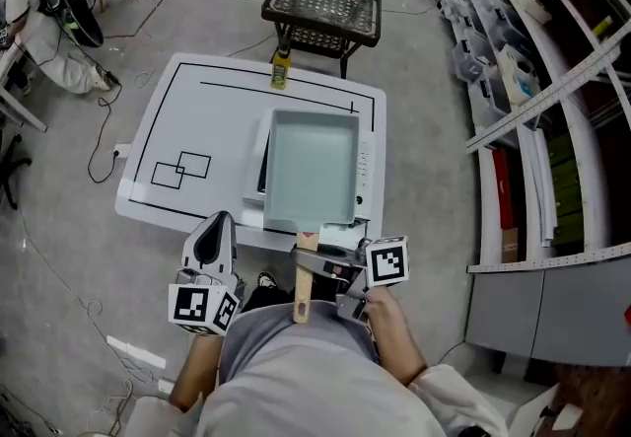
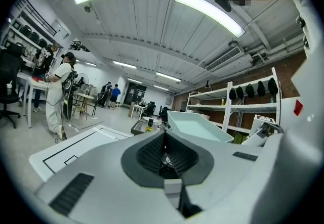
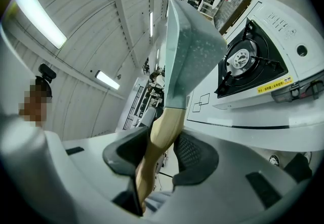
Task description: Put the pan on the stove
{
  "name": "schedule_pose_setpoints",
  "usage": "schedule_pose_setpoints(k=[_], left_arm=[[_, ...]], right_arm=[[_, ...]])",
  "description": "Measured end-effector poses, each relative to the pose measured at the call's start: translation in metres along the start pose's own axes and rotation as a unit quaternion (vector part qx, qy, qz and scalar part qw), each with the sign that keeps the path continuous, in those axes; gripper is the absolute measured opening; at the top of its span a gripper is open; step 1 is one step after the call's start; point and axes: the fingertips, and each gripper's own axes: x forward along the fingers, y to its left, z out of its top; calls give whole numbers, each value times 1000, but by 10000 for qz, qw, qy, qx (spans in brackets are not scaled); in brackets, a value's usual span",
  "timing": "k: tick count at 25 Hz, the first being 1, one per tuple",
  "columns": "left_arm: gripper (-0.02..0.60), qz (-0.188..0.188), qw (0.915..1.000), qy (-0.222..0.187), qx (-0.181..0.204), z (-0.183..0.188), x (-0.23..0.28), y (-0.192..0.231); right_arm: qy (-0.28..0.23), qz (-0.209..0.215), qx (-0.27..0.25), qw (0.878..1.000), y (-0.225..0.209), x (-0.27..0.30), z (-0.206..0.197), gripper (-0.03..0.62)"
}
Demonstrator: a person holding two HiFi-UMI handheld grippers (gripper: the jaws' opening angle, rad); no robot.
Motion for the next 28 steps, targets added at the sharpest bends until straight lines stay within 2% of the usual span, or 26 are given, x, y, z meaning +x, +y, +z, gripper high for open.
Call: schedule_pose_setpoints(k=[8, 16, 20, 26, 28], left_arm=[[2, -251, 9995, 178, -88, -6, 15, -5], [2, -140, 9998, 134, -102, -5, 34, -6], [2, 102, 9994, 93, 322, 8, 36, -5], [2, 190, 9972, 160, 703, 9, 48, -9], [2, 123, 9980, 193, 596, 6, 51, -10]], right_arm=[[-88, 80, 58, 9999, -7, 3, 16, 161], [-73, 241, 187, 9995, -22, 5, 41, 161], [58, 275, 31, 9996, -27, 10, 52, 161], [80, 252, 283, 9993, -44, 9, 58, 163], [90, 232, 285, 9993, -48, 9, 61, 163]])
